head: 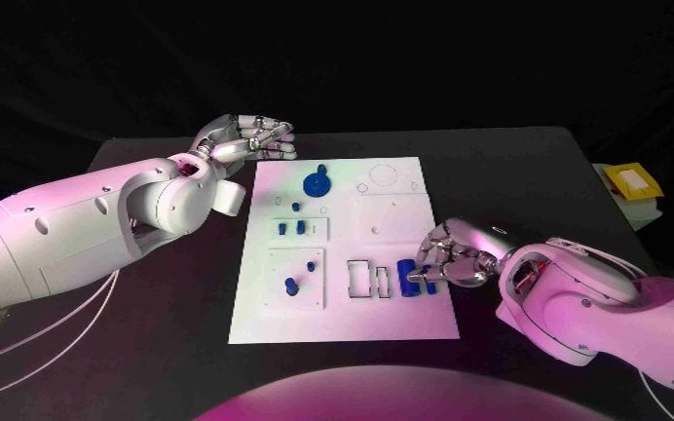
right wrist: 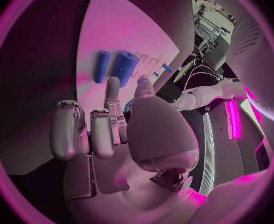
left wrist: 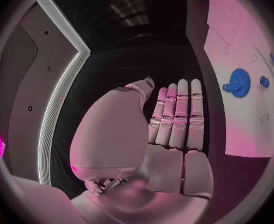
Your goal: Assemble the parts on the task board
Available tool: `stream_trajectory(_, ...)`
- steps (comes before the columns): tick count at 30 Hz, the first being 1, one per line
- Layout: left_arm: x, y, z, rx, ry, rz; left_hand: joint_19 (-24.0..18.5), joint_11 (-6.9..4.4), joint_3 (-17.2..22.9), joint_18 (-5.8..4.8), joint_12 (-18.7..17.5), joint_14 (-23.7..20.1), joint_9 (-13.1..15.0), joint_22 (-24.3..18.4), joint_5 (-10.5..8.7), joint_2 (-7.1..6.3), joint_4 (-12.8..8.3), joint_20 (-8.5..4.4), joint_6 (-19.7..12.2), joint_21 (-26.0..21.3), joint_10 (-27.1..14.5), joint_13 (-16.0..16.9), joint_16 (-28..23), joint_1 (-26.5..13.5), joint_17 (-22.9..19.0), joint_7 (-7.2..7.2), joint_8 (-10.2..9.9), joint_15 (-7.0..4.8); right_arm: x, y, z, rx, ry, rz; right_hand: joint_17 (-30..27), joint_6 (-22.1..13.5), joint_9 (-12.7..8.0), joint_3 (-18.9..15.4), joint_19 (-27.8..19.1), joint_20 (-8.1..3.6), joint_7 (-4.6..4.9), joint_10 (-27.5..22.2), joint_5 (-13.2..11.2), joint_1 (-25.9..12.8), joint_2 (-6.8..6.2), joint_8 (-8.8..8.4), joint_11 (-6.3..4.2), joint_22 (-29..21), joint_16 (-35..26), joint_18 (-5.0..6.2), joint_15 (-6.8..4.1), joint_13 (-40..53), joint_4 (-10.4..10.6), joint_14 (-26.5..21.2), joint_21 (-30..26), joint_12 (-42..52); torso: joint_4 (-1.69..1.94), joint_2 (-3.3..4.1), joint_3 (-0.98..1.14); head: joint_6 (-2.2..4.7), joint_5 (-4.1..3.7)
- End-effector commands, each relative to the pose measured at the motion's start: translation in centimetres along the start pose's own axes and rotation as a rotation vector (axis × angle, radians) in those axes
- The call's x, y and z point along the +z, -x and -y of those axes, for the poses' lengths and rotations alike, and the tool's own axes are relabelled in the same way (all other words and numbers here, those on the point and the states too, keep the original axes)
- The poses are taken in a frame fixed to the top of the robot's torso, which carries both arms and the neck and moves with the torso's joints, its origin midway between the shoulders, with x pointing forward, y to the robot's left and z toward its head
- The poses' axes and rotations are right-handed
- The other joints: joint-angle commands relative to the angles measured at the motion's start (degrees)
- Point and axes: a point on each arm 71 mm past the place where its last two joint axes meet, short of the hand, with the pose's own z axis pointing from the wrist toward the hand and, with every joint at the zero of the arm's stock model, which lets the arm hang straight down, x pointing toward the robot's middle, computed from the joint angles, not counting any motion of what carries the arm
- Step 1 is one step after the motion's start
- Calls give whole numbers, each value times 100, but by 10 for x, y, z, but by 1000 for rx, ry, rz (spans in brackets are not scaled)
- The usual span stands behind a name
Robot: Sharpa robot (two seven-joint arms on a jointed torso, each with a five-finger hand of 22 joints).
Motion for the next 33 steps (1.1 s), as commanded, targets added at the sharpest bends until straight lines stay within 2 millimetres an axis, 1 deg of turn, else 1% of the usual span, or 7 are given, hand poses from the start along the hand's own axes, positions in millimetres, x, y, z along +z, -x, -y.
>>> stream_trajectory(1,0,-2,1,-6,-13,-14,36,23,20,17,-24,13,9,-5,5,25,-4,0,-19,-20,-17,5,-36,35,5,-3,-9,13,2,-3,-1,-55,-15,12,217,-82,65,123,220,32,-1,158,-18,-139,-57,94,-5,1178,129,-142,-10,840,6,334,177,745,-4,1,6,-2,22)
stream_trajectory(4,0,-2,1,-6,-12,-14,36,23,20,17,-24,13,9,-5,5,25,-4,0,-19,-20,-17,5,-36,35,5,-3,-9,13,3,-5,-3,-55,-12,13,437,-181,182,273,269,33,-8,493,-22,-275,-122,286,-7,1224,254,-177,-7,2178,4,369,399,1982,1,6,5,-3,27)
stream_trajectory(9,-1,-1,1,-6,-12,-14,39,24,18,17,-24,16,10,-8,4,25,0,1,-18,-24,-17,5,-41,28,11,-2,-8,14,5,-7,-4,-69,-18,3,546,-209,264,341,290,33,-21,666,-32,-350,-142,435,-16,1246,312,-194,-10,2821,7,386,508,2573,-4,4,3,-10,54)
stream_trajectory(12,-1,-1,1,-6,-11,-14,39,24,18,17,-24,16,10,-8,4,25,0,1,-18,-24,-17,5,-41,28,11,-2,-8,14,6,-8,-3,-80,-26,-4,593,-208,282,350,302,32,-27,702,-38,-369,-142,466,-20,1257,336,-201,-12,2935,7,395,552,2679,2,6,5,-18,57)
stream_trajectory(17,-2,-1,1,-6,-9,-14,41,25,15,17,-24,17,11,-10,4,23,4,1,-19,-26,-18,5,-45,21,13,0,-8,14,9,-11,-1,-123,-47,-17,697,-161,372,378,329,23,-60,765,-79,-513,-149,606,-44,1281,388,-220,-28,3187,10,413,663,2904,-6,4,3,-29,84)
stream_trajectory(26,-2,0,1,-6,-6,-15,41,25,15,17,-24,17,11,-10,4,23,4,1,-19,-26,-18,5,-45,21,13,0,-8,14,14,-20,-3,-182,-44,-25,750,-141,417,408,337,16,-76,802,-122,-518,-152,665,-58,1290,413,-226,-38,3293,4,422,699,2997,-6,5,5,-38,90)
stream_trajectory(33,-2,0,1,-7,-4,-16,43,27,11,17,-24,18,11,-13,4,21,10,2,-21,-30,-20,5,-50,10,18,1,-8,16,16,-25,-4,-194,-44,-38,797,-127,470,456,344,5,-95,850,-98,-421,-114,728,-74,1297,435,-232,-51,3418,-4,430,733,3107,-7,4,4,-51,90)
